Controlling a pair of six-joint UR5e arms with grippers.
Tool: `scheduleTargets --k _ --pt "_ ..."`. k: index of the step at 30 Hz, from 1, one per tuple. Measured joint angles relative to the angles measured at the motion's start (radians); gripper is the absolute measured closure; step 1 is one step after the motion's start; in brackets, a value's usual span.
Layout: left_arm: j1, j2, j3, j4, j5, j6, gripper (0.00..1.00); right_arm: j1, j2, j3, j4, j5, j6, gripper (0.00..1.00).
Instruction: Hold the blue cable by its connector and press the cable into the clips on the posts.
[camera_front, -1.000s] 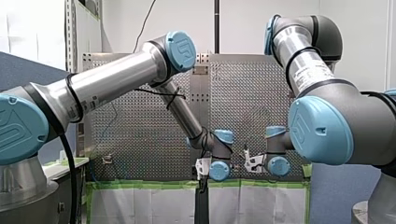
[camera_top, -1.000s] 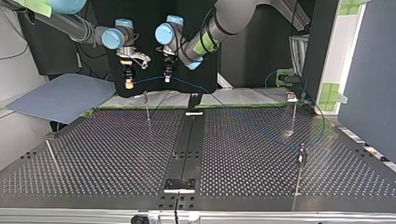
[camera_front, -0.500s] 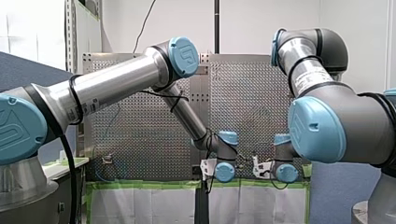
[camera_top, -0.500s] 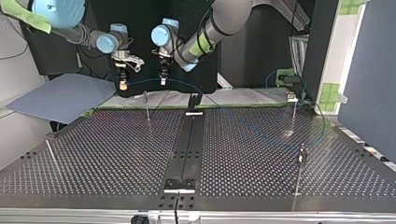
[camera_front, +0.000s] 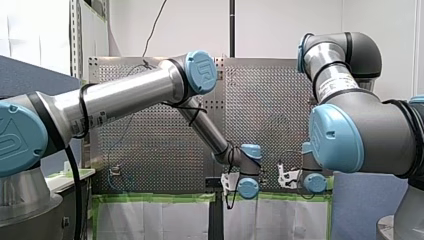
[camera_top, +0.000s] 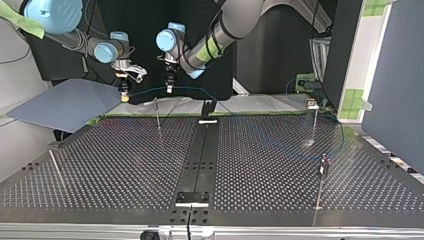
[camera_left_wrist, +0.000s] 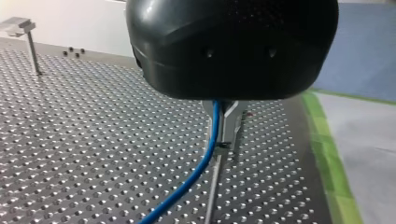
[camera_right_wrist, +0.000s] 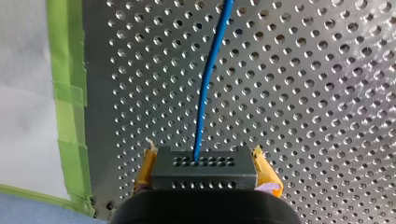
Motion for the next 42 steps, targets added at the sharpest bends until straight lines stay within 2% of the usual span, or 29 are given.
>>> scheduleTargets --k 4,12,18,26,32,42 --pt "0.004 -0.006 0.015 0.006 0.000 -0.002 1.00 -0.009 0.001 -0.012 0.004 0.000 0.003 1.00" --pt "0.005 -0.067 0.082 -0.017 0.007 -0.024 1.00 -0.026 0.004 -0.021 0.008 0.000 0.009 1.00" --pt "0.008 -0.078 0.110 -0.016 0.007 -0.029 1.00 -0.035 0.032 -0.035 0.013 0.000 0.011 1.00" --pt "0.014 -0.079 0.111 -0.013 0.006 -0.026 1.00 -0.041 0.096 -0.096 0.073 0.000 -0.002 1.00" --pt "0.019 -0.101 0.128 -0.017 0.006 -0.018 1.00 -0.047 0.104 -0.122 0.124 -0.001 -0.002 1.00" --pt "0.026 -0.133 0.144 -0.012 0.022 -0.050 1.00 -0.069 0.104 -0.137 0.143 -0.007 -0.007 1.00"
